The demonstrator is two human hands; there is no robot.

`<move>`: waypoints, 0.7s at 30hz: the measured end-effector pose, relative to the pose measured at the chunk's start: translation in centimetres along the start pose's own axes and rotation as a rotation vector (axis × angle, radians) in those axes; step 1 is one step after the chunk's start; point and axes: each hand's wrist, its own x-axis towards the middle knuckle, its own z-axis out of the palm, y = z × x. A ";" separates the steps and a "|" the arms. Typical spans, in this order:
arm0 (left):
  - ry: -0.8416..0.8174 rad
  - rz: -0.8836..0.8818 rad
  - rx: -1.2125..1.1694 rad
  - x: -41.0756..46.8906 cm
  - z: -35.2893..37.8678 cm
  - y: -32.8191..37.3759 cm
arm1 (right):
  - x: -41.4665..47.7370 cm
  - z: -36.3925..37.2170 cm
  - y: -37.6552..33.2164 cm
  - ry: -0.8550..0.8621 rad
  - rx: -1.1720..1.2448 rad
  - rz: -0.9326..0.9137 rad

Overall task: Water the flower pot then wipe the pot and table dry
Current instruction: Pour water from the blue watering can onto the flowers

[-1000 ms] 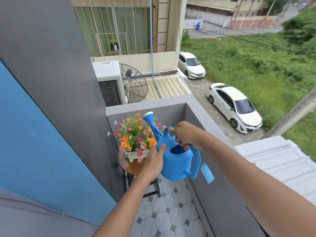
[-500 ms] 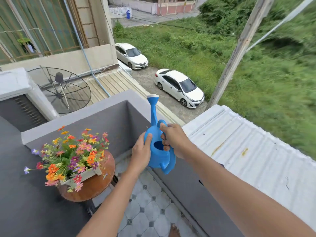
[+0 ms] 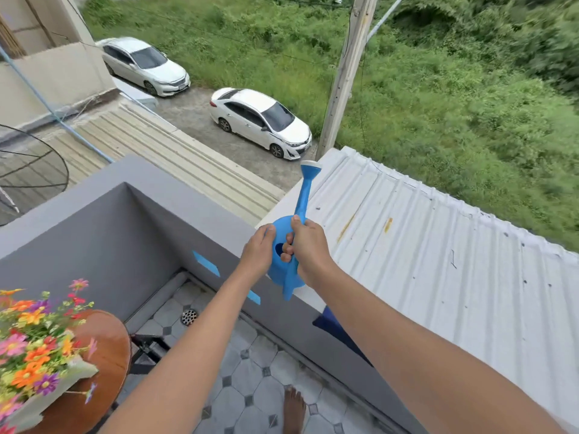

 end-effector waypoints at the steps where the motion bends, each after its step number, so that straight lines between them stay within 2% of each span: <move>1: -0.015 -0.001 0.005 0.9 0.4 -0.2 | 0.5 -0.1 0.1 0.012 0.012 0.015; 5: -0.100 -0.027 0.055 3.2 1.9 -1.4 | 2.7 -1.3 0.7 0.047 0.042 0.081; 12: -0.113 -0.022 0.071 3.7 2.0 -2.9 | 3.9 -1.4 1.9 0.027 0.185 0.176; 17: -0.107 -0.007 0.068 3.3 1.7 -3.8 | 3.7 -0.9 3.5 0.015 0.190 0.141; 21: -0.154 -0.009 0.111 3.5 1.5 -3.7 | 3.8 -1.6 3.3 -0.020 0.106 0.110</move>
